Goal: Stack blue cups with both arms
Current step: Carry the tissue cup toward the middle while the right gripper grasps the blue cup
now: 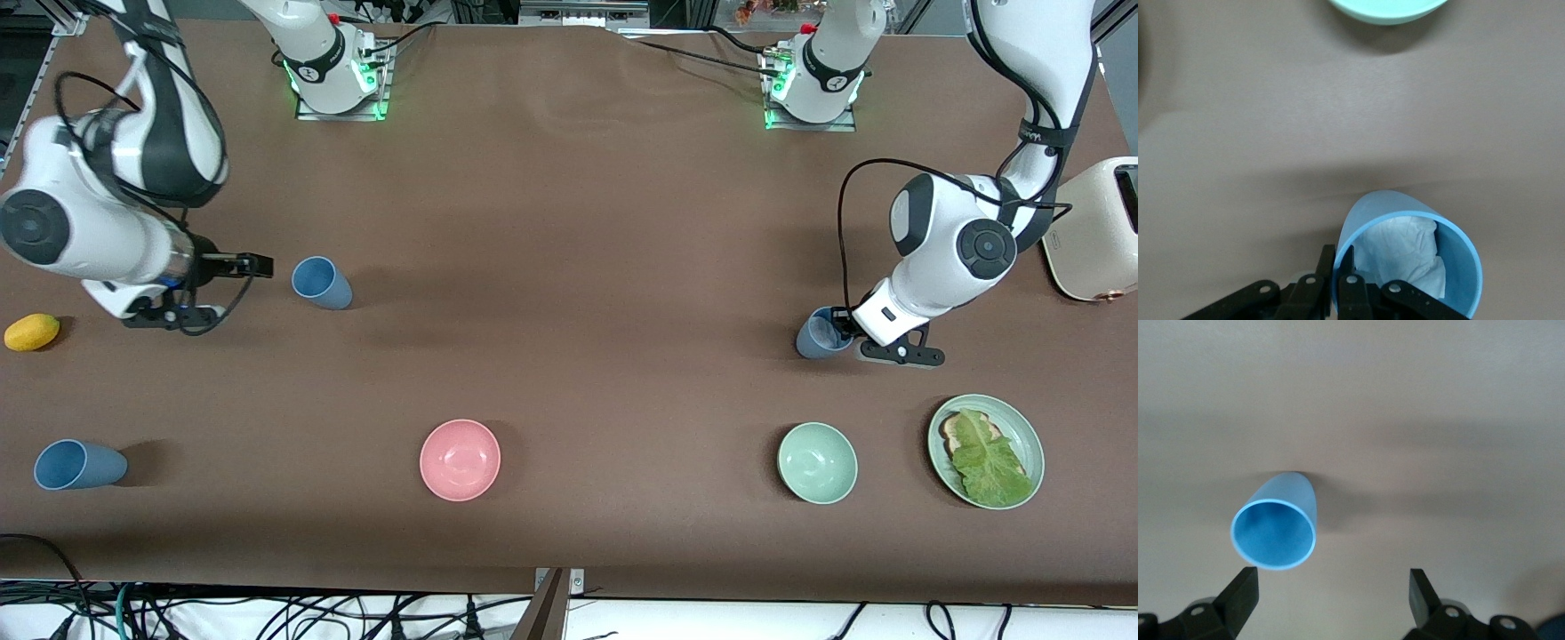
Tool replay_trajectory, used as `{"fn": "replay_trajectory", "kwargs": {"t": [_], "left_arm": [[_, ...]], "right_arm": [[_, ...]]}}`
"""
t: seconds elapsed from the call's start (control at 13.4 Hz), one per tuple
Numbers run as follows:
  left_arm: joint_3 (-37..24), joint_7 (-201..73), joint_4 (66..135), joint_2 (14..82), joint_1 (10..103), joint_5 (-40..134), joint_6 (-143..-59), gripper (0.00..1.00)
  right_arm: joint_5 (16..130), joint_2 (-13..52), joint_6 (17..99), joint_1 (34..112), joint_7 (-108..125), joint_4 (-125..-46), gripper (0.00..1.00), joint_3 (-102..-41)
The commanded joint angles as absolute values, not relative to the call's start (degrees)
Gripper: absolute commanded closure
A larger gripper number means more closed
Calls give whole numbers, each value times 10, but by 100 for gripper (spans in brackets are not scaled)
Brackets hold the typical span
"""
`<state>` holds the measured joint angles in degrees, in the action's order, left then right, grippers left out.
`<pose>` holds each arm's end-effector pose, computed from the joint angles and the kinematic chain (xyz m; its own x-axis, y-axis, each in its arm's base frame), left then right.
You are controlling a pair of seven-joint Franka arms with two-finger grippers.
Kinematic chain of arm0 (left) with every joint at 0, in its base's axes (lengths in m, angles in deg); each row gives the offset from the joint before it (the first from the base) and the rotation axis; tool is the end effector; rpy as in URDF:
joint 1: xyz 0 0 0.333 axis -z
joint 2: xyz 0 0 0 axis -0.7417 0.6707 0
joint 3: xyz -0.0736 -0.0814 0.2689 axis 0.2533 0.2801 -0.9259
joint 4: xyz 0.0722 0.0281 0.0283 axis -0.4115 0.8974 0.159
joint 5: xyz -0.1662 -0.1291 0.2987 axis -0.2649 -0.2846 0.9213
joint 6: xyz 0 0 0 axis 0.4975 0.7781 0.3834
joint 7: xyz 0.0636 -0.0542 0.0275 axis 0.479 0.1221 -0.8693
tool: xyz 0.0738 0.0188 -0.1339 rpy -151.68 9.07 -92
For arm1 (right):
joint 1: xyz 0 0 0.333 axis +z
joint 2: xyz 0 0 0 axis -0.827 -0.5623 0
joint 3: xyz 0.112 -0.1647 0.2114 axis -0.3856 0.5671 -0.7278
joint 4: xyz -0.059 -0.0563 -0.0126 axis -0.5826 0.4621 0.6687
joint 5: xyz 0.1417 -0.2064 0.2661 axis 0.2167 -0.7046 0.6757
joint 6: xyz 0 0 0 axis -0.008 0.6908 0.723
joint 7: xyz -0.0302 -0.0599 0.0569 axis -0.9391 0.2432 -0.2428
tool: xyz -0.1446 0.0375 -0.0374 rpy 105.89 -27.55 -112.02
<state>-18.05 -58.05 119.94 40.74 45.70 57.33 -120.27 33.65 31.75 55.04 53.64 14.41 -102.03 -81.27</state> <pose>0.5527 -0.0451 0.2189 0.9962 -0.0831 -0.0277 -0.0824 -0.9963 0.0257 0.5223 0.0130 0.2856 0.9699 0.0332 -0.2411 0.0405 -0.9989 0.0255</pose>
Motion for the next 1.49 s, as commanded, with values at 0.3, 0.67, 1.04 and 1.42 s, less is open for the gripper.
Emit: {"fn": "replay_trajectory", "kwargs": {"t": [0.3, 0.67, 1.04, 1.42], "left_arm": [[-92, -901, 1085, 438, 561, 580, -1096, 100], [-91, -970, 1050, 486, 649, 576, -1105, 100], [-91, -1068, 1002, 545, 708, 579, -1143, 100], [-91, -1072, 1001, 550, 709, 579, -1143, 24]], "right_arm": [[336, 339, 699, 530, 134, -1151, 0, -819], [336, 313, 732, 532, 134, -1149, 1, -819], [336, 299, 744, 532, 136, -1149, 99, -827], [336, 292, 739, 532, 137, -1140, 100, -840]]}}
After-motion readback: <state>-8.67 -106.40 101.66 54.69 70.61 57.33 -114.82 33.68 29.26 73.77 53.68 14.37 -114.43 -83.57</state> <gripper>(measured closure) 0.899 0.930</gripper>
